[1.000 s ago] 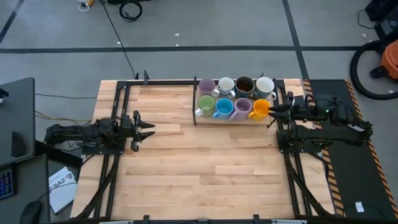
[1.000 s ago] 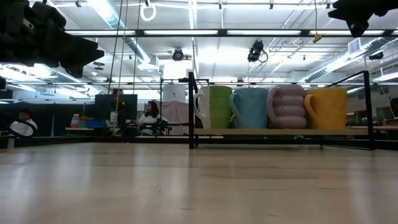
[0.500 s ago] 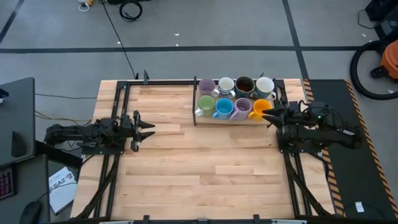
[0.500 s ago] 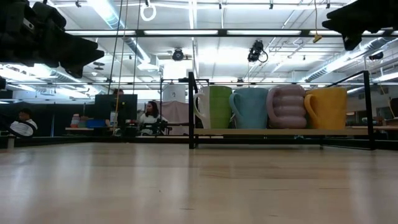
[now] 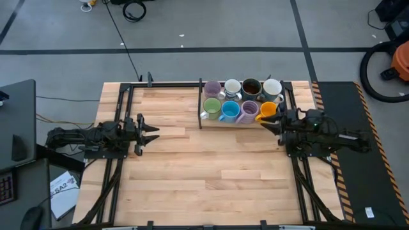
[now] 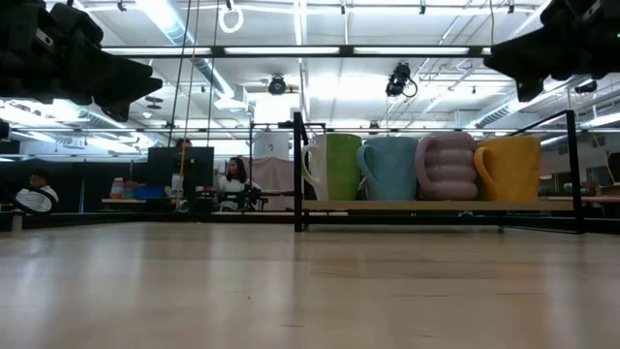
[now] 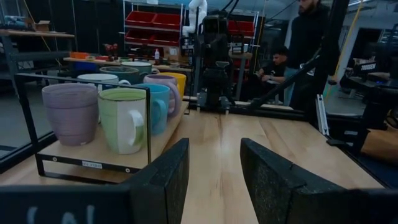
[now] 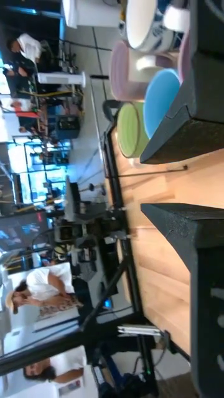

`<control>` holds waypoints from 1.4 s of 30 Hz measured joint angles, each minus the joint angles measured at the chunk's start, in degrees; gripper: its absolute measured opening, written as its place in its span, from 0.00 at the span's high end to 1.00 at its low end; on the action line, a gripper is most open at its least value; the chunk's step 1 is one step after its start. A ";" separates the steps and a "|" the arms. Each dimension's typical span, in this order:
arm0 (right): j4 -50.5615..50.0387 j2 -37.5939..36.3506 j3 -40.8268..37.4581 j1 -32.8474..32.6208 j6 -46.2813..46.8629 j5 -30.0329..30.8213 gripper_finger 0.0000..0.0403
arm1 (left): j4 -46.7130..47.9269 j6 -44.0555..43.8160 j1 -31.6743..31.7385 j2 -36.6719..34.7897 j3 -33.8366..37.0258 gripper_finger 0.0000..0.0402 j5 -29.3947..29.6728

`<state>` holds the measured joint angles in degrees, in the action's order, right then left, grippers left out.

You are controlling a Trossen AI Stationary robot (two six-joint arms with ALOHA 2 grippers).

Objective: Place coffee mugs
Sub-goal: Return to Home Position

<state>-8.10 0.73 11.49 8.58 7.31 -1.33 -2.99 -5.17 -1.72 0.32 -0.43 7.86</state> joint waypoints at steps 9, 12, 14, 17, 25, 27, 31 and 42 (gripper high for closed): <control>1.72 -0.01 -4.73 0.00 -1.35 -1.29 0.71 | -0.01 0.49 0.00 0.00 0.00 0.63 0.00; 4.55 -0.01 -7.00 0.00 -1.52 -1.30 0.71 | -0.04 0.50 0.00 0.00 0.00 0.63 0.00; 5.67 -0.01 -8.39 0.01 -2.21 -1.31 0.71 | -0.06 0.48 0.00 0.00 0.02 0.63 0.00; 6.06 -0.02 -9.66 0.00 -4.13 -1.31 0.71 | -0.08 0.48 -0.01 0.00 0.02 0.63 0.00; 7.47 0.07 -10.39 0.00 -4.32 -0.85 0.71 | -0.12 0.44 0.00 0.00 0.02 0.63 0.00; 7.46 0.07 -10.39 0.00 -3.27 -0.85 0.71 | -0.12 0.42 -0.01 0.01 0.03 0.63 0.00; 7.46 0.07 -10.39 0.01 -3.04 -0.83 0.71 | -0.12 -0.13 0.00 0.02 0.04 0.63 0.00; 7.46 0.07 -10.39 0.01 -3.00 -0.76 0.71 | -0.15 -0.13 0.00 0.02 0.04 0.63 0.00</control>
<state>-0.64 0.80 1.10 8.59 4.31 -2.09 -3.14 -5.30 -1.72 0.34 -0.38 7.86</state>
